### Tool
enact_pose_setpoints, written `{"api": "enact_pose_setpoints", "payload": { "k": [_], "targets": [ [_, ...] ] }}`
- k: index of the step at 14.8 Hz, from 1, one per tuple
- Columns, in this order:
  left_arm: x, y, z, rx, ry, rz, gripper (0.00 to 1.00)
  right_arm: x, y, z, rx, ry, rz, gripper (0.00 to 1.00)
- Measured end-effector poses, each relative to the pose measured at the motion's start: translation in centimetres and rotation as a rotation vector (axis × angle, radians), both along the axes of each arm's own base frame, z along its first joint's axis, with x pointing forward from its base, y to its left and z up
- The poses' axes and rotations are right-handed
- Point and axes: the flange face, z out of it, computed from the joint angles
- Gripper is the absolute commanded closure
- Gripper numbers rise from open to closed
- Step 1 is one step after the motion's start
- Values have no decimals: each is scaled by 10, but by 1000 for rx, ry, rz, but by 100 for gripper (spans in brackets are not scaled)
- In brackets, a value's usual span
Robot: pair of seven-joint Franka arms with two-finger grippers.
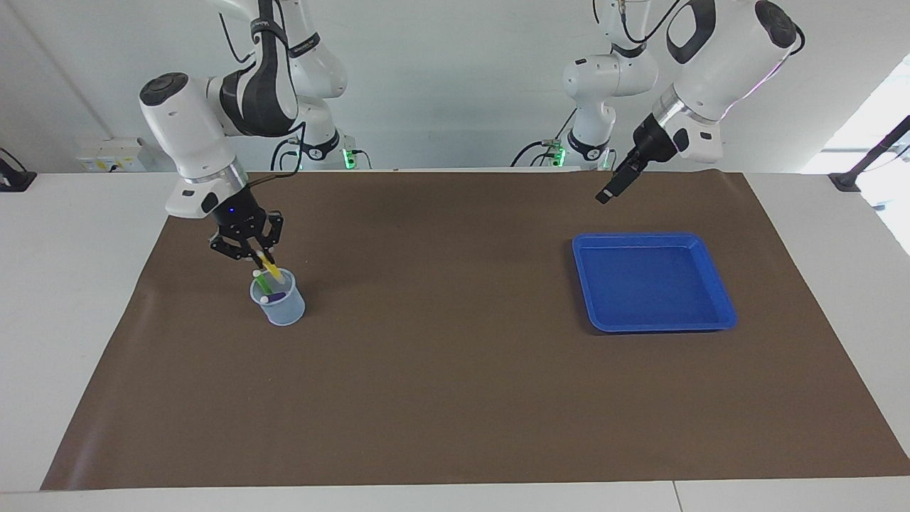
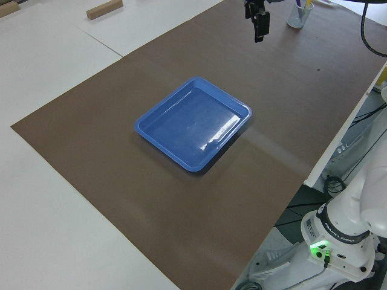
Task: Transfer and insert pens with both arms
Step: 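Insert the yellow pen into the cup while the left gripper withdraws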
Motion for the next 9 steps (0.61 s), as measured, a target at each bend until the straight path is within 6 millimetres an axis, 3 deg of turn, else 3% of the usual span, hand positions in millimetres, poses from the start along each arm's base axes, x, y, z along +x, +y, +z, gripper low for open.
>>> {"api": "enact_pose_setpoints", "payload": {
  "k": [4,9],
  "targets": [
    [15,19,31,155,14,-284,0,3,-2,-18,-3,-5,11,100],
    [16,22,52,246,30,-680,0,3,0,-30,-1,13,19,100]
  ]
}}
